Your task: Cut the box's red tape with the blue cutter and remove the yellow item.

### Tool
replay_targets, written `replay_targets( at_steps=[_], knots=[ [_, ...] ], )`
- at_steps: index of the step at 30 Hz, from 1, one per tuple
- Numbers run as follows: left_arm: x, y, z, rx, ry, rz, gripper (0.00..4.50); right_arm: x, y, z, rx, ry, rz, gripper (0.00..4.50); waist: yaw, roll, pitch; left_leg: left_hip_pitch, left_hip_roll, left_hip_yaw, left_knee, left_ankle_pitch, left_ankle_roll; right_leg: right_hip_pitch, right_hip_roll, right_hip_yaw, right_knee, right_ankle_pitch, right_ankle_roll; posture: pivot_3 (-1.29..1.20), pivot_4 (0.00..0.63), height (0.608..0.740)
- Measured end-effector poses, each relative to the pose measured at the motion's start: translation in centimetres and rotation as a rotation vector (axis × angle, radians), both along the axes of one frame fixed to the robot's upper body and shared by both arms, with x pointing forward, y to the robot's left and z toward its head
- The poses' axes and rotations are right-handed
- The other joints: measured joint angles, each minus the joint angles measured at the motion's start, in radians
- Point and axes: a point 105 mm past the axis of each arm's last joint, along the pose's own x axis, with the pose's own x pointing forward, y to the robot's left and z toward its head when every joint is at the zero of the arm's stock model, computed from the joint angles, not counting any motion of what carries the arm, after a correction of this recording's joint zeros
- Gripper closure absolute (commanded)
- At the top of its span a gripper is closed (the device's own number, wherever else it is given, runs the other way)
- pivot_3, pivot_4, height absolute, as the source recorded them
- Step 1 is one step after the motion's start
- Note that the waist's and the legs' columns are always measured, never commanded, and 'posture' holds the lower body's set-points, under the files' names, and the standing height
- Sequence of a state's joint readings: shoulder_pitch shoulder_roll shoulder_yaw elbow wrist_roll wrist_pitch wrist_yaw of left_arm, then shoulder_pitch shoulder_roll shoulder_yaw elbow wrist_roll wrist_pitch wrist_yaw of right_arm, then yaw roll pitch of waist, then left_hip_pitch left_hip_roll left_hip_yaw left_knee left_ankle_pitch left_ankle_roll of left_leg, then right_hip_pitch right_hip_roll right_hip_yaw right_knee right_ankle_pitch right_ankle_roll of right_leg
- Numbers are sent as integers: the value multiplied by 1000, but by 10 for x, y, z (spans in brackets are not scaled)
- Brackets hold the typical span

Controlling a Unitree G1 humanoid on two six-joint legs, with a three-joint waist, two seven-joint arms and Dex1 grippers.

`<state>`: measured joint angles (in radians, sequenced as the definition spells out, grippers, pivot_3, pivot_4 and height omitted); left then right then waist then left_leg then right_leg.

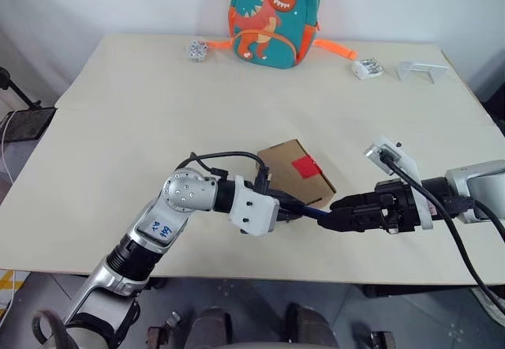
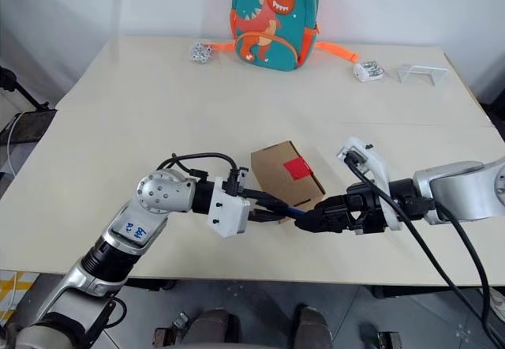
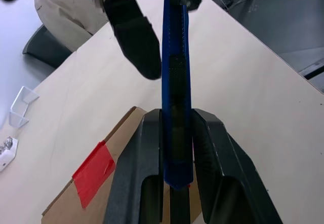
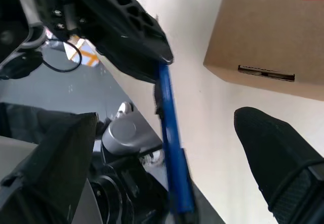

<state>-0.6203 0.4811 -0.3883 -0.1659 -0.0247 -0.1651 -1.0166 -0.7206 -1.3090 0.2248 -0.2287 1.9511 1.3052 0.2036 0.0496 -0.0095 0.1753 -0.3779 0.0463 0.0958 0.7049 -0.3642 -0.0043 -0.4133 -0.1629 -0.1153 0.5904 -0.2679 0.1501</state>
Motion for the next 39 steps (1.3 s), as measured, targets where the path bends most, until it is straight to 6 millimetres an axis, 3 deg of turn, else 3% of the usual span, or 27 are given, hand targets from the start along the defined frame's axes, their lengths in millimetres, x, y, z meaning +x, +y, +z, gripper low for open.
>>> replay_targets(
  at_steps=[13,23,39],
  knots=[
    [2,-1,-5,18,-3,3,3942,13,5,-8,-20,108,14,0,-1,0,0,-1,0,0,0,0,0,-1,0,-1,0,0,0,0,150,740],
    [15,0,-2,-30,33,107,3942,19,3,-16,44,95,-61,0,1,0,0,-3,0,-1,1,0,0,-1,0,-3,0,0,0,0,150,740],
    [14,0,-2,-27,29,100,3942,28,10,-14,84,41,-99,0,1,0,0,-8,1,-3,6,0,0,-3,0,-4,0,1,1,0,150,740]
  ],
)
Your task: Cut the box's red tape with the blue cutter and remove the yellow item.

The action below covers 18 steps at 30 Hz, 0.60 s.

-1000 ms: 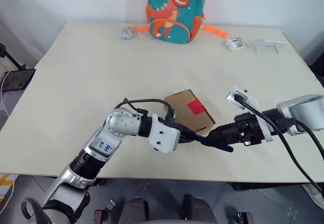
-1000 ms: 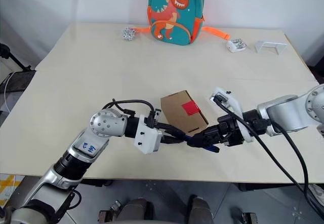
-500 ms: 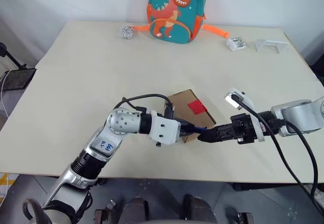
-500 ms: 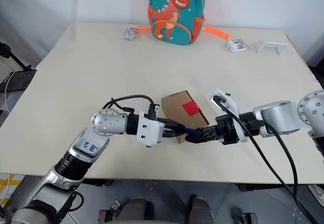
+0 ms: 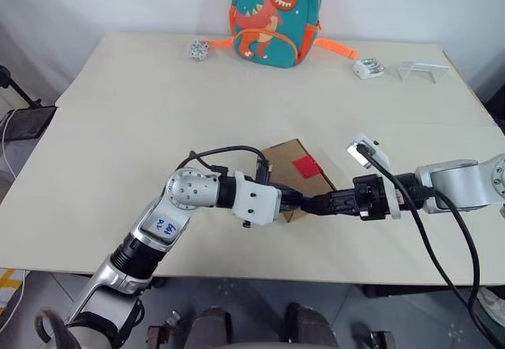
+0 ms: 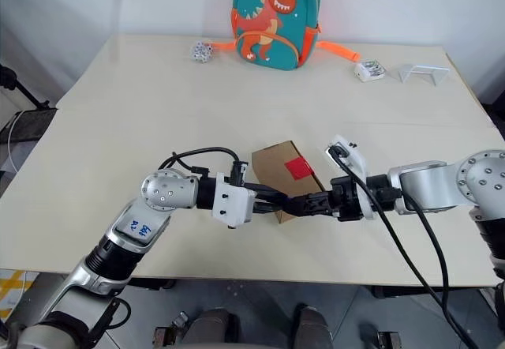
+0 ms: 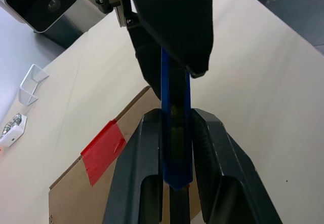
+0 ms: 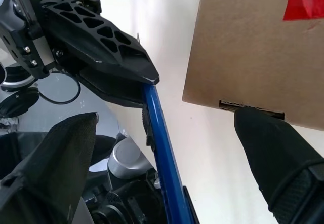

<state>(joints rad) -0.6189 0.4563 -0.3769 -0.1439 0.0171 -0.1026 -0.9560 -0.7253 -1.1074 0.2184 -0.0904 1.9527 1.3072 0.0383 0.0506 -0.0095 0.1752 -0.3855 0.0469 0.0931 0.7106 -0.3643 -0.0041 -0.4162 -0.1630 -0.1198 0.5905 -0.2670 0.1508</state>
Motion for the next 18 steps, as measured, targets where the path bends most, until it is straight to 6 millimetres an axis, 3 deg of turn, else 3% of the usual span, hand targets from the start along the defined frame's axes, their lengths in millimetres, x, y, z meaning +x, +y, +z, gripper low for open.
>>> replay_targets(
  at_steps=[3,14,18],
  knots=[
    [0,0,0,2,-1,2,3962,0,1,0,2,0,1,513,0,0,0,-1,0,0,0,0,0,0,0,0,0,0,0,0,150,740],
    [3,1,-1,11,0,20,3962,0,6,4,42,-13,15,4315,-1,0,0,-1,0,0,2,0,0,0,0,0,0,0,0,0,150,740],
    [3,1,-1,13,0,23,3962,1,7,3,45,-11,14,4404,0,0,0,-2,0,0,3,-1,1,0,0,0,0,1,0,0,150,740]
  ],
)
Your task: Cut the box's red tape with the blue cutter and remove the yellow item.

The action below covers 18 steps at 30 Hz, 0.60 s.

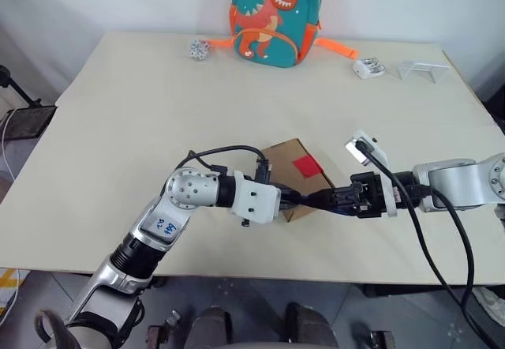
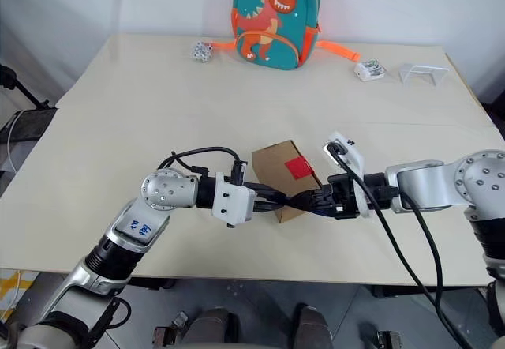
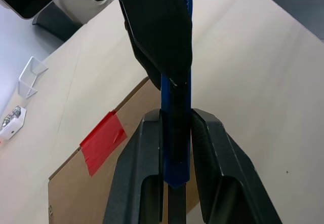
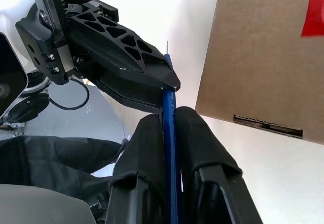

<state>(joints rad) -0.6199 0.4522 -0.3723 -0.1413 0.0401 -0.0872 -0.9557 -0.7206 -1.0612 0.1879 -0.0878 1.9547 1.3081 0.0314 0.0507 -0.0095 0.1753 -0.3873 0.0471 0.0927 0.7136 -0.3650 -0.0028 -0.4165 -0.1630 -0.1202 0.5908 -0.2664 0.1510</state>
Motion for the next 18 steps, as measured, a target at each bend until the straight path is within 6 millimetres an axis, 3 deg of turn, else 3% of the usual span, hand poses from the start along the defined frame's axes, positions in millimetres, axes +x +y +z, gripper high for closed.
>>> replay_targets(
  at_steps=[15,18],
  knots=[
    [1,1,1,4,-8,7,3962,2,1,0,5,6,0,4404,0,0,0,0,0,0,0,0,1,0,0,0,0,0,0,0,150,740],
    [1,0,1,4,-9,7,3962,1,1,1,8,9,12,3325,-1,0,0,0,0,0,0,0,1,0,0,0,0,0,0,0,150,740]
  ],
)
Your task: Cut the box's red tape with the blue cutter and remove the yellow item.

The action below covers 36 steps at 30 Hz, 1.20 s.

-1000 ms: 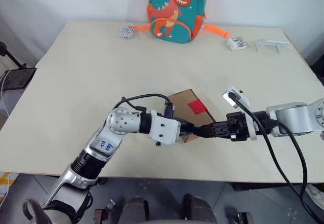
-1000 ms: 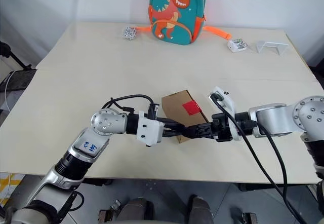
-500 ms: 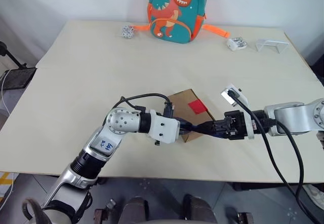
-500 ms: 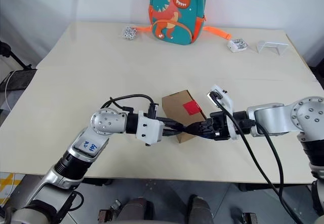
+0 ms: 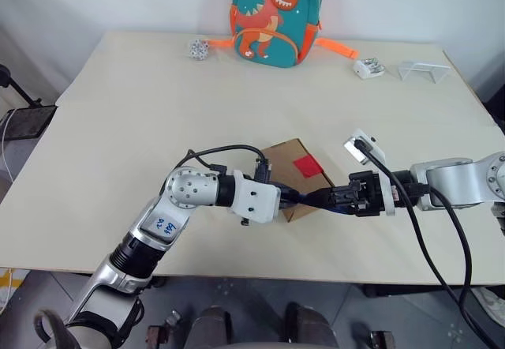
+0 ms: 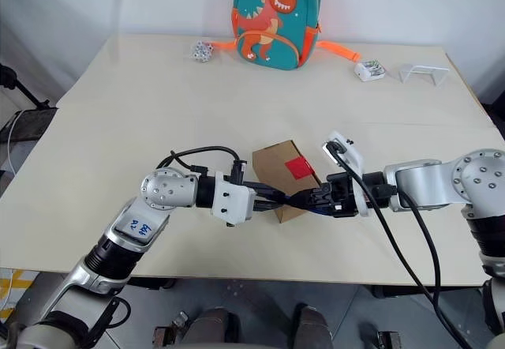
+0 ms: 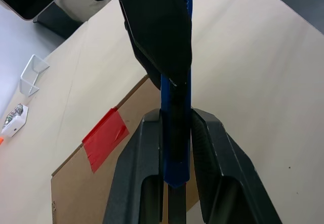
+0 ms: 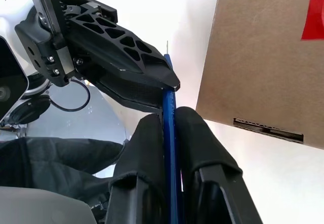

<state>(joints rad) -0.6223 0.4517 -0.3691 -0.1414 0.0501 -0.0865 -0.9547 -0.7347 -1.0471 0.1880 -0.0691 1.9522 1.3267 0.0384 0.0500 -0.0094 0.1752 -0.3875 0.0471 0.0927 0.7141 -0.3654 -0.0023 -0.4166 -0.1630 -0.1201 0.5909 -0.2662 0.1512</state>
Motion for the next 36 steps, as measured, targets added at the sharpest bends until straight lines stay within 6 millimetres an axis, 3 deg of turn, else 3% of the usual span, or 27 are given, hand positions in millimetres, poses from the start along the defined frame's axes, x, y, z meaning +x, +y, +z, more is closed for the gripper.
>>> replay_targets(
  at_steps=[3,16,19,24,29,36],
  knots=[
    [0,0,0,-1,0,0,3962,0,0,0,-2,0,4,2431,0,0,0,0,0,0,0,0,0,0,0,0,0,0,0,0,150,740],
    [0,0,0,4,-5,4,3962,0,0,-1,-9,4,2,2431,0,0,0,0,0,0,0,0,0,0,0,0,0,0,0,0,150,740],
    [1,0,0,4,-5,4,3962,0,0,-2,-11,4,0,3007,0,0,0,0,0,0,0,0,0,0,0,0,0,0,0,0,150,740],
    [1,1,0,7,-9,9,3962,2,0,-3,-9,12,-9,4390,0,0,0,0,0,0,0,0,0,0,0,0,0,0,0,0,150,740],
    [1,1,0,8,-10,11,3962,2,0,-4,-6,14,-10,4390,0,0,0,0,0,0,0,0,0,0,0,0,0,0,0,0,150,740],
    [-1,-1,11,-112,133,-8,1942,2,5,-3,24,21,7,4390,0,0,0,-1,0,0,1,0,0,0,0,0,0,0,0,0,150,740]
  ],
)
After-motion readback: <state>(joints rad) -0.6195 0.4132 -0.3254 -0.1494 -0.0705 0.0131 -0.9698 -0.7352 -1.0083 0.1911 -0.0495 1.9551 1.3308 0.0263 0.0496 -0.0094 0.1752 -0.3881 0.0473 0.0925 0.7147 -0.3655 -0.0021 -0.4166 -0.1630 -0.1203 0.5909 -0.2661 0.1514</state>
